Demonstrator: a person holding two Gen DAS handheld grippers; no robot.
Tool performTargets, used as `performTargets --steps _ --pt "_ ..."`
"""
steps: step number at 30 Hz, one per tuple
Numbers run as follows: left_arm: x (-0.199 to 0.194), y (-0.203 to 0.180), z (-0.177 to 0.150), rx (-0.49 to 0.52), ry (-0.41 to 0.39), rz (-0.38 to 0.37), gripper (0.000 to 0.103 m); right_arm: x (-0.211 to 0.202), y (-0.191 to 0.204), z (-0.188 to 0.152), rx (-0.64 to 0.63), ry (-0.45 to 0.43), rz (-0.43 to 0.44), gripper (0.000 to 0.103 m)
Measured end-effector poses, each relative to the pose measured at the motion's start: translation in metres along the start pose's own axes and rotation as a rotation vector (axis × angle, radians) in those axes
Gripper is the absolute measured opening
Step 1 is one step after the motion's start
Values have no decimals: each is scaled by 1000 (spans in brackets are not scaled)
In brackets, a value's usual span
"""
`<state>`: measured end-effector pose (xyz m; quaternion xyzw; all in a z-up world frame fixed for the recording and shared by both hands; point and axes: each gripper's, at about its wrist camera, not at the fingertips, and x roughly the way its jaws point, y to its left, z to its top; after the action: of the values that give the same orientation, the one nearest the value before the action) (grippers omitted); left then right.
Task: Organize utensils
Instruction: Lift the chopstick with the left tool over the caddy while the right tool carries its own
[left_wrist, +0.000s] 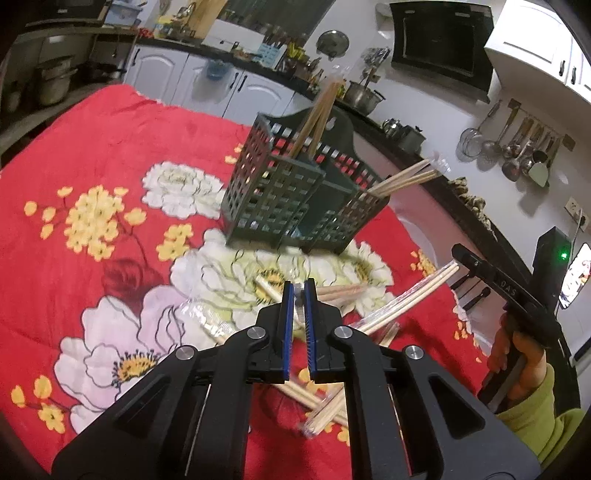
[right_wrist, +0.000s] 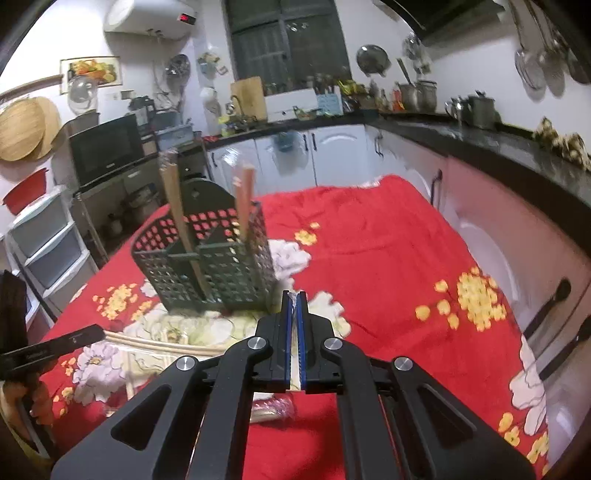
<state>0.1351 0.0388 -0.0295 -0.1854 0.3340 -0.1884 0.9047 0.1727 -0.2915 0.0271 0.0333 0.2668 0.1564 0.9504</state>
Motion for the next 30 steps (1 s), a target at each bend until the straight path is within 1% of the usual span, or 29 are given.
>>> performTargets --steps 8,12,15,28,30 --pt "-5 -17 16 43 -43 -25 3 -12 31 19 -77 -49 59 3" --pt "-8 -25 25 64 -65 -42 3 -19 43 27 -96 -77 101 3" --pt "-11 -31 33 80 -83 -51 3 -24 51 31 -111 -90 114 3" --pt "-18 -50 61 147 -141 -55 2 -34 59 49 -139 -126 146 3" --pt "-19 -52 64 156 -146 -57 0 -34 59 52 -145 -129 149 3"
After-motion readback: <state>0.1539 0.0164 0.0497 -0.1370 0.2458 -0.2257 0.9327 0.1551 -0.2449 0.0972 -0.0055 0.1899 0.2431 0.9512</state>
